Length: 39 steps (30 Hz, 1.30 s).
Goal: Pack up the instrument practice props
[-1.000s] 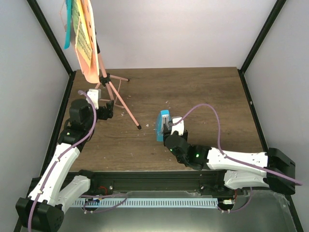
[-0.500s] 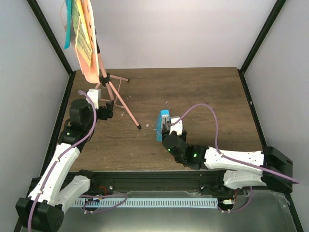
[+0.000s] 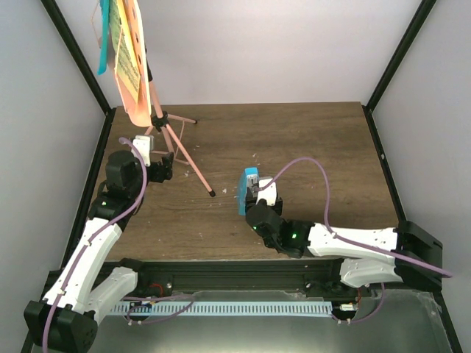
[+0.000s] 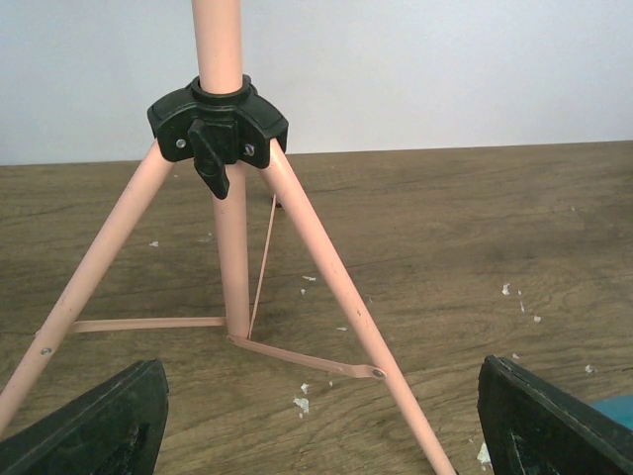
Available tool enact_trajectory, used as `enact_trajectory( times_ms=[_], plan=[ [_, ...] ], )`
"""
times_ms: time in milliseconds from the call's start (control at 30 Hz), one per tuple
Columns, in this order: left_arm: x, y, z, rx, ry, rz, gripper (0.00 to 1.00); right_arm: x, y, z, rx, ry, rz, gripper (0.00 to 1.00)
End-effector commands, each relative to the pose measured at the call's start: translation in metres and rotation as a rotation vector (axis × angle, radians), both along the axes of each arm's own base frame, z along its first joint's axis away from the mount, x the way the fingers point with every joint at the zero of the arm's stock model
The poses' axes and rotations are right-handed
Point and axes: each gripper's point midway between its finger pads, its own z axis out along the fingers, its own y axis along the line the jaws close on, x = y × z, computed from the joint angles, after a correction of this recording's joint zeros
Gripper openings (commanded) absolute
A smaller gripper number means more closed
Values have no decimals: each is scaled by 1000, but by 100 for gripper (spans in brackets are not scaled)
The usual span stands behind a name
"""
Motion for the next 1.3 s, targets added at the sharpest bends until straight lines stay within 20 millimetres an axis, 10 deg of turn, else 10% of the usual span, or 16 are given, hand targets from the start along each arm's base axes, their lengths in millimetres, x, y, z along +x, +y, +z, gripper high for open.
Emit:
enact_trajectory(
  times_ms=[0,1267],
  plan=[
    [0,1,0,3,-13,1,87,0,4,0,23,6,-20,46],
    [0,2,-1,8,-11,5,87,12,9,-46,-75,95,-15,50]
  ],
)
